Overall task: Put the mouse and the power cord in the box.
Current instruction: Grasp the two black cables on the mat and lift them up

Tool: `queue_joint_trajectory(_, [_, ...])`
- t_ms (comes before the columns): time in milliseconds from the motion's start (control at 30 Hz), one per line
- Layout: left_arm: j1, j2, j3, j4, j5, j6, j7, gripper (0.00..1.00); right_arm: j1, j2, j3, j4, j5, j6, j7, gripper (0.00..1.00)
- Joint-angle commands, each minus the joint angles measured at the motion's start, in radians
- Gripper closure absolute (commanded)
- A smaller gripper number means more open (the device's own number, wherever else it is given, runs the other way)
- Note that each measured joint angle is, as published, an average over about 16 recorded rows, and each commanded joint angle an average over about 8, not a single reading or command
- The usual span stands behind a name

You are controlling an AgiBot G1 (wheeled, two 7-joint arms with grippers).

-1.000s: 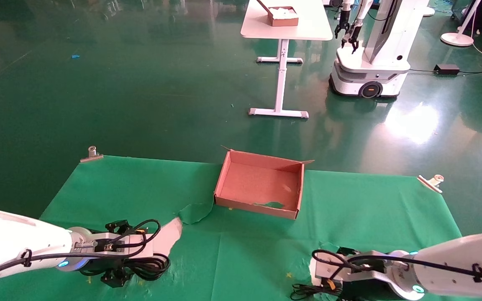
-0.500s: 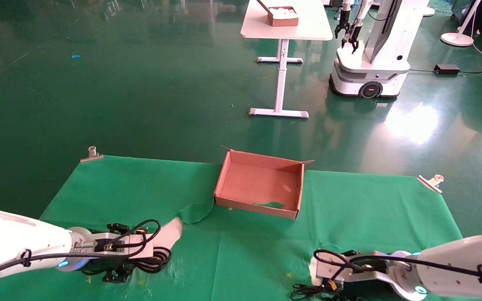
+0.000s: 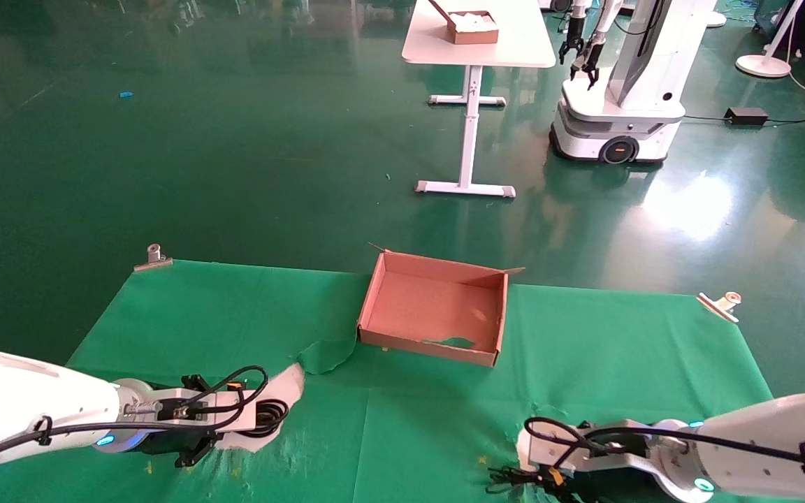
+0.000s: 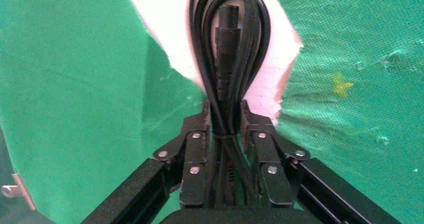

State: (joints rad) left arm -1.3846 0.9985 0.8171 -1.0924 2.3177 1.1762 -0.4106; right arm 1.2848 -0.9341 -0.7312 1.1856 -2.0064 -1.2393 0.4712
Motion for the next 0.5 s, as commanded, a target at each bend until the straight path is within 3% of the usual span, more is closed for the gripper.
queue_joint_trajectory(33, [0.0, 0.0, 0.0, 0.0, 0.0, 0.0, 0.0, 1.0, 0.0, 0.0, 0.0, 0.0, 0.0, 0.0, 0.0, 1.0])
queue_joint_trajectory(300, [-0.01, -0.006, -0.008, -0.006, -0.011, 0.004, -0.002, 1.0, 0.0, 0.001, 0.001, 0.001, 0.001, 0.0, 0.0, 1.0])
queue_joint_trajectory(500, [-0.068, -0.025, -0.056, -0.068, -0.11, 0.04, 0.006, 1.0, 0.023, 0.025, 0.023, 0.013, 0.013, 0.003, 0.009, 1.0])
